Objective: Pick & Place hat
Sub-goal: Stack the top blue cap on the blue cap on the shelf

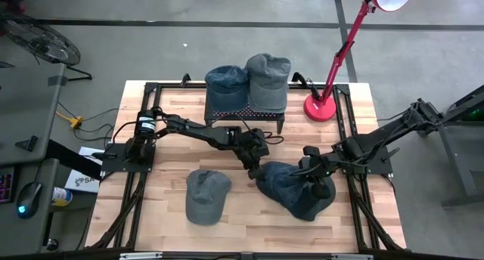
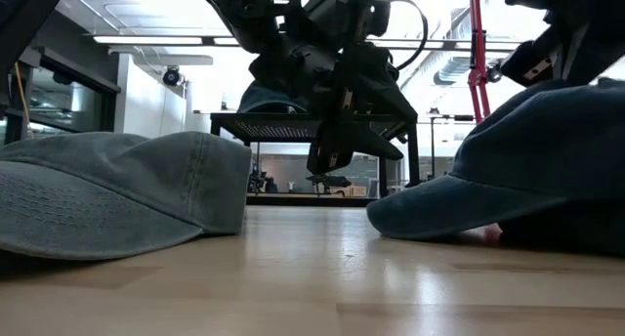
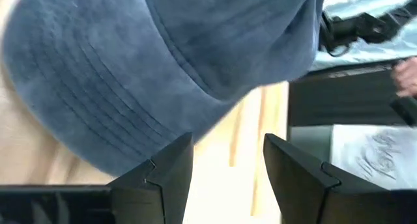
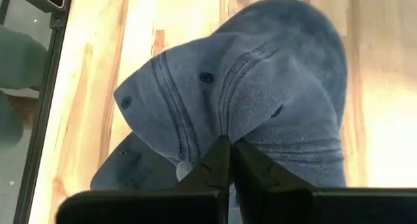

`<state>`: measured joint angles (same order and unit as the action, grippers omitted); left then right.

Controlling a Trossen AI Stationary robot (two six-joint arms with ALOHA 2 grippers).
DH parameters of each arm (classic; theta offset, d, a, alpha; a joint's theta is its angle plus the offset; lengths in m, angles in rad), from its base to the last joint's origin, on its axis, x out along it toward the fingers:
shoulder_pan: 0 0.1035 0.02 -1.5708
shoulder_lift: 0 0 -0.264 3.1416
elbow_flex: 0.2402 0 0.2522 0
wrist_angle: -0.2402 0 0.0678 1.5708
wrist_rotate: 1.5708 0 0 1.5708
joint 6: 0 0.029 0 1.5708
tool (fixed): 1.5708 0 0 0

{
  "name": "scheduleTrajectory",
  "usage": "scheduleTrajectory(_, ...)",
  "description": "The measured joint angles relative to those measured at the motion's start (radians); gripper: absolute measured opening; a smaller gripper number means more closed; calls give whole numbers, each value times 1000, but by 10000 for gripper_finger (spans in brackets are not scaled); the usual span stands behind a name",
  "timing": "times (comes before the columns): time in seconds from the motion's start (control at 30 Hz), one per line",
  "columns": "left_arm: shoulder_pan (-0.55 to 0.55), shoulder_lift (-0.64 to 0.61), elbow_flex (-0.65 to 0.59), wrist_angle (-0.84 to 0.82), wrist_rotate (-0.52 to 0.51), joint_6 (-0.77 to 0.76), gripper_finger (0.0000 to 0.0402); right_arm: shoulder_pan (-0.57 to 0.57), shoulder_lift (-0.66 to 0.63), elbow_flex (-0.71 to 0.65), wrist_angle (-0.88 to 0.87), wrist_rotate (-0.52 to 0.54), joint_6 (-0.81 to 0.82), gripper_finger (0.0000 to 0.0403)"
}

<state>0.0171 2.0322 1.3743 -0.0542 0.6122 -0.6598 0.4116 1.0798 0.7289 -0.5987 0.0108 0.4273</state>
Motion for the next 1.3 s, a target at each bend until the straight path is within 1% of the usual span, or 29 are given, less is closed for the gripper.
scheduleTrajectory(0.1,11,-19,-2,-7,40,-1,183,0,0,44,-54,2,-12,2)
scheduleTrajectory(0.17,20,-30,0,2,43,0,183,0,0,84,-97,9,-36,2)
scheduleTrajectory(0.37,45,-73,10,-3,76,0,183,0,0,246,-217,20,-173,1)
scheduleTrajectory(0.47,57,-91,30,-8,94,1,183,0,0,328,-253,-1,-261,1)
scheduleTrajectory(0.57,60,-92,76,2,127,4,183,0,0,396,-262,-50,-350,1)
scheduleTrajectory(0.7,61,-96,152,1,201,9,183,0,0,461,-256,-108,-453,0)
scheduleTrajectory(0.83,61,-96,232,-3,274,33,183,1,0,491,-255,-160,-562,0)
scheduleTrajectory(0.9,62,-96,276,-1,299,47,183,0,0,502,-252,-194,-587,0)
scheduleTrajectory(1.03,62,-96,350,0,324,94,183,0,0,523,-205,-265,-608,0)
scheduleTrajectory(1.2,62,-96,415,1,321,134,183,0,0,546,-57,-384,-661,0)
scheduleTrajectory(1.3,62,-96,439,2,320,142,183,0,0,560,2,-434,-704,0)
